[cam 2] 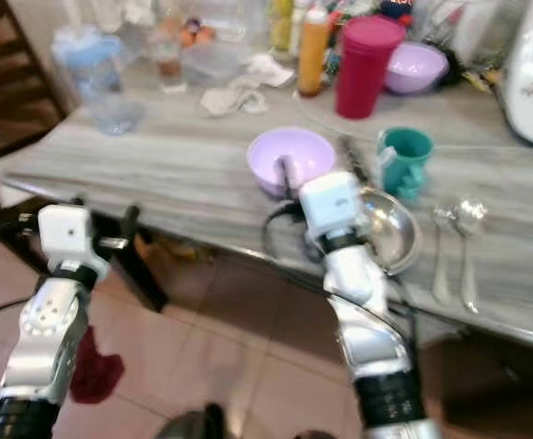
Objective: Setting the table
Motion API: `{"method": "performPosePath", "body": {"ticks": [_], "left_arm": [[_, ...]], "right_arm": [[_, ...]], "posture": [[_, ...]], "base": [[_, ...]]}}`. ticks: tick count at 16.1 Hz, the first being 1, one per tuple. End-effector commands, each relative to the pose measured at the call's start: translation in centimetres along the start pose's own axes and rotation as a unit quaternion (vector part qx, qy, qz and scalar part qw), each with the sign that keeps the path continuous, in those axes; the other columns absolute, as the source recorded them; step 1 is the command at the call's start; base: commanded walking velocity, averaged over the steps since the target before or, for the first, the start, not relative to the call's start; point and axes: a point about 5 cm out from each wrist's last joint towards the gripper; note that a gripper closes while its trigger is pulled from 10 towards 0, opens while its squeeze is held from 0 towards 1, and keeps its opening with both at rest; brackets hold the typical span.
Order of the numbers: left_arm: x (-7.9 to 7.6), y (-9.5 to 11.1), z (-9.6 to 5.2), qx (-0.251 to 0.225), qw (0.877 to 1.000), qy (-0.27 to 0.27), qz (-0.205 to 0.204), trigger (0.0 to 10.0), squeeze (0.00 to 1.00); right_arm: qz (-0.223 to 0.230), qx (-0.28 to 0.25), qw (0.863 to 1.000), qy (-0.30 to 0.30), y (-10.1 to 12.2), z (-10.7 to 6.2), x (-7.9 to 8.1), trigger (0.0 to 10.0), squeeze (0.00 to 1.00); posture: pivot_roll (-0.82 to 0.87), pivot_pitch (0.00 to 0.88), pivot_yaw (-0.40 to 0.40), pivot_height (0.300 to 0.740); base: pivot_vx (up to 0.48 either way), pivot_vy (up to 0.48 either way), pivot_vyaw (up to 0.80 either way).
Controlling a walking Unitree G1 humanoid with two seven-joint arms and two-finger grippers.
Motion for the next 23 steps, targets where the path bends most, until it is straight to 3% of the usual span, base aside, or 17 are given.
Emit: {"method": "performPosePath", "body": {"ticks": [1,8,14,16,20,23], "left_arm": [[0.2,-0.4,0.0,0.007,1.000,0.014,0.009,10.0,0.00],[-0.7,-5.0,-1.3,0.088,0.995,0.033,0.038,10.0,0.00],[1.0,-8.3,-2.9,0.155,0.980,0.081,0.095,10.0,0.00],[1.4,-9.5,-3.5,0.183,0.972,0.091,0.116,10.0,0.00],[0.6,-11.0,-4.4,0.221,0.963,0.074,0.137,10.0,0.00],[-1.1,-12.7,-5.4,0.268,0.954,0.024,0.132,10.0,0.00]], "right_arm": [[-0.004,-0.004,1.000,0.004,0.4,0.1,0.0,10.0,0.00],[0.017,0.019,0.998,0.059,-0.8,-0.2,2.5,10.0,0.00],[0.035,0.041,0.994,0.098,-2.0,-1.0,4.4,10.0,0.00],[0.036,0.048,0.993,0.103,-2.6,-1.3,4.5,10.0,0.00],[0.051,0.093,0.991,0.082,-4.9,-2.2,3.9,10.0,0.00],[0.078,0.202,0.976,0.032,-9.7,-4.3,2.0,10.0,0.00]], "posture": [[-0.09,0.118,0.054,0.740],[-0.09,0.074,0.046,0.740],[-0.08,0.072,0.052,0.740],[-0.08,0.070,0.055,0.740],[-0.08,0.068,0.061,0.740],[-0.08,0.061,0.058,0.740]], "base": [[0.000,0.000,0.80],[0.000,0.000,0.80],[0.000,0.000,0.80],[0.000,0.000,0.80],[0.000,0.000,0.80],[0.000,0.000,0.80]]}}
Point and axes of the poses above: a point about 5 cm out from each wrist's last joint towards the gripper, its own z axis pointing out of the wrist towards the gripper, its own y axis along the axis of the wrist's last joint, x = y × z, and after that the axes turned 15 degrees about z, right-handed
